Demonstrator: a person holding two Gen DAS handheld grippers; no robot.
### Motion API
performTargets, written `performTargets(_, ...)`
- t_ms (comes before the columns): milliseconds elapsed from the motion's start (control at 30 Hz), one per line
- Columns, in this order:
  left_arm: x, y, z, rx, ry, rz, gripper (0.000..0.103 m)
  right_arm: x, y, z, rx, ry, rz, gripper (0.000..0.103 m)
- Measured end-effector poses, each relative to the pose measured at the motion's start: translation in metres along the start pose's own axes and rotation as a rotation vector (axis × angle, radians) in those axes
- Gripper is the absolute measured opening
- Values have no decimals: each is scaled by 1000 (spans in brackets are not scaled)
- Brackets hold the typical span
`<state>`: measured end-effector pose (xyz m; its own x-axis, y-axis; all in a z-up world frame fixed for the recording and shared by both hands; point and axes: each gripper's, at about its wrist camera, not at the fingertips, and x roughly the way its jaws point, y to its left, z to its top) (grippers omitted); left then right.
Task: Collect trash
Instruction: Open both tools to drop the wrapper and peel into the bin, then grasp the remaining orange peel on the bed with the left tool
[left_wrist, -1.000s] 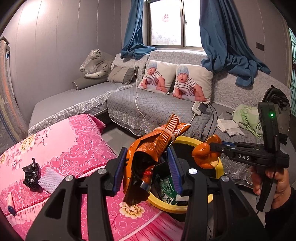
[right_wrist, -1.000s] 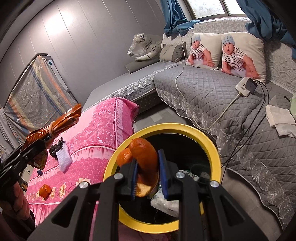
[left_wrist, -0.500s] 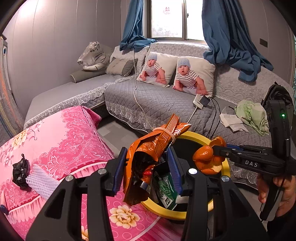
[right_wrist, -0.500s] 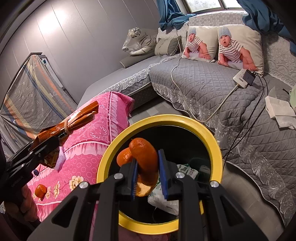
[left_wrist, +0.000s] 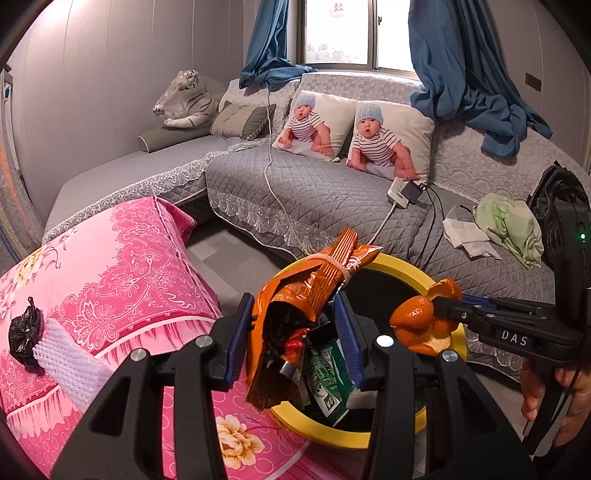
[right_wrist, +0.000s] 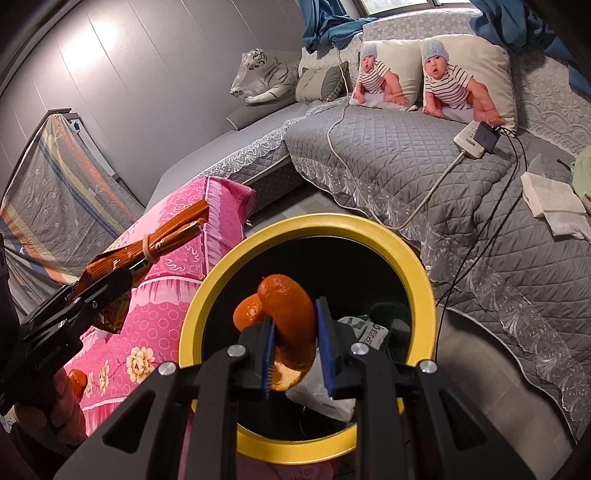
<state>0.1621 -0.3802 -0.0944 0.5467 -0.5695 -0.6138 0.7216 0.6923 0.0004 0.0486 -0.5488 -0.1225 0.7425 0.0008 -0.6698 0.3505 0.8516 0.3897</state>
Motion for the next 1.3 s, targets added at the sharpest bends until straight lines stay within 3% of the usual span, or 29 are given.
performTargets(200, 9, -2, 1, 10, 2, 9, 43, 3, -2, -3, -14, 5, -53, 19)
performTargets(267, 11, 1, -1, 5, 6, 4, 55, 3, -2, -4, -24, 16, -92, 22)
performTargets(300, 11, 5, -2, -2, 4, 13, 75, 3, -1, -5, -31, 13, -109, 24)
performTargets(333, 9, 9, -4, -15, -6, 31, 88, 2, -1, -6, -34, 7, -126, 29)
performTargets(433, 1, 26, -6, -69, -19, 46, 89, -5, -2, -6, -16, -27, -142, 54)
performTargets(633, -30, 74, -5, -266, -68, 80, 93, -22, 3, 3, 4, -109, -120, 75)
performTargets(733, -55, 99, -10, -321, -117, 95, 94, -30, 12, 4, -8, -140, -52, 82)
performTargets(1000, -153, 168, -62, -220, -262, 197, 94, -49, 63, -1, -185, -216, 40, 90)
performTargets(1100, -184, 189, -91, -167, -243, 207, 94, -41, 74, -2, -187, -187, 83, 90)
performTargets(1300, -208, 206, -155, -74, -117, 100, 94, -23, 103, -3, -191, -132, 180, 90)
